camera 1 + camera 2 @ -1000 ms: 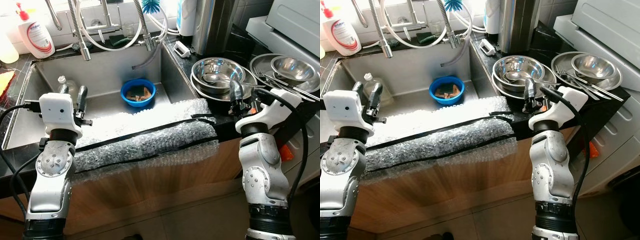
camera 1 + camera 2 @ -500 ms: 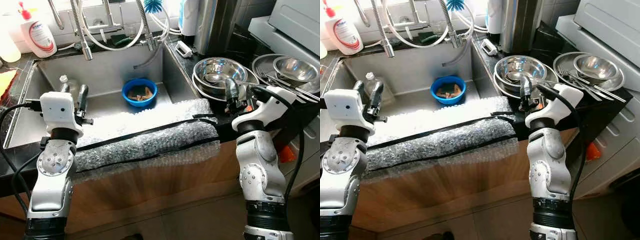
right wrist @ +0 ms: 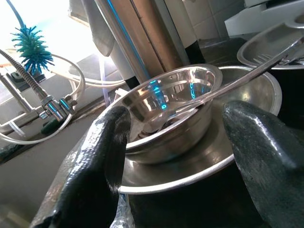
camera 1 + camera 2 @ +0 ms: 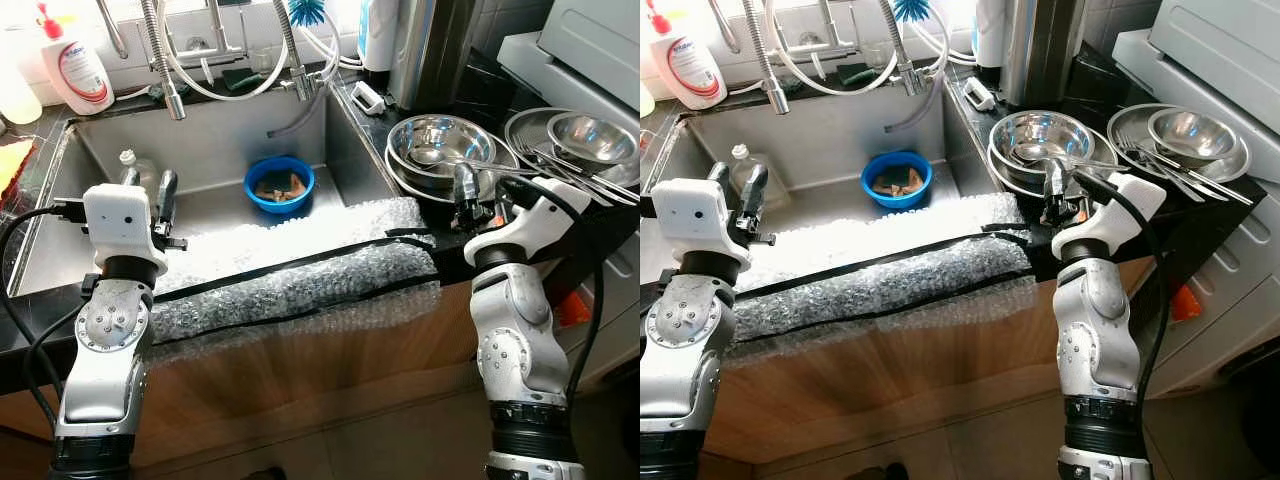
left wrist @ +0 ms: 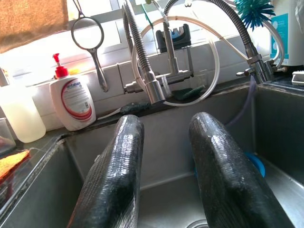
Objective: Kitchen organization
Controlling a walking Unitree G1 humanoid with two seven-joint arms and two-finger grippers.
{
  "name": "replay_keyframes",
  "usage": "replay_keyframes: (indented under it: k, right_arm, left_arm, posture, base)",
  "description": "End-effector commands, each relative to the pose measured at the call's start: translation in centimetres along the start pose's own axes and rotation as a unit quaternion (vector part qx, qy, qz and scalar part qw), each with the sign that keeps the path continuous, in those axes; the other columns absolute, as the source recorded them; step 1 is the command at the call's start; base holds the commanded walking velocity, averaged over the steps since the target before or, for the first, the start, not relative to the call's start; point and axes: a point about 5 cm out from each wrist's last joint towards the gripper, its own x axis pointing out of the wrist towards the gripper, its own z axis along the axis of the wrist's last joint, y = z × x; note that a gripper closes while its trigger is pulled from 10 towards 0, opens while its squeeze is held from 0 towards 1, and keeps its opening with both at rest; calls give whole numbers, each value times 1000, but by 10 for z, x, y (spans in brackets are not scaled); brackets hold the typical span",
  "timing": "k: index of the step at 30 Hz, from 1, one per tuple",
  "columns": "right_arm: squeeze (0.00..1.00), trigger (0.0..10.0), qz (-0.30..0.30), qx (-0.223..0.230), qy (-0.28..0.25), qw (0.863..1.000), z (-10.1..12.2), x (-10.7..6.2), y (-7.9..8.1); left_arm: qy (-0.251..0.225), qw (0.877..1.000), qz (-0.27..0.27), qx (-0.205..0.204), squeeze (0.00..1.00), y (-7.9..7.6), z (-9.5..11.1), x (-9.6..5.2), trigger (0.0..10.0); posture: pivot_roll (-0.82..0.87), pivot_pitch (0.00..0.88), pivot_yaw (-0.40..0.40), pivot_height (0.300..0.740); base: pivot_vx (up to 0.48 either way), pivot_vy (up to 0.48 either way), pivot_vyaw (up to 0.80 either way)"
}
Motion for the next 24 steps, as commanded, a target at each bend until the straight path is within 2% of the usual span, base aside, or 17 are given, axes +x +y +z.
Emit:
replay_keyframes:
  k: [1,13,24]
  right_arm:
    - [0,10000,-6,6,3,1000,-2,0,0]
    - [0,10000,-31,5,-20,999,6,2,-8]
    - [0,10000,-10,6,-37,999,12,3,-3]
  left_arm:
    - [2,1000,-2,-3,0,-1,0,1,10000]
    - [3,1000,-3,-3,0,-2,0,1,10000]
    - [5,1000,-5,-4,0,-2,0,1,10000]
  posture:
    - [-56,110,52,740]
    - [-52,112,53,740]
    - [-55,113,56,740]
  base:
    - [0,0,0]
    - [0,0,0]
    - [0,0,0]
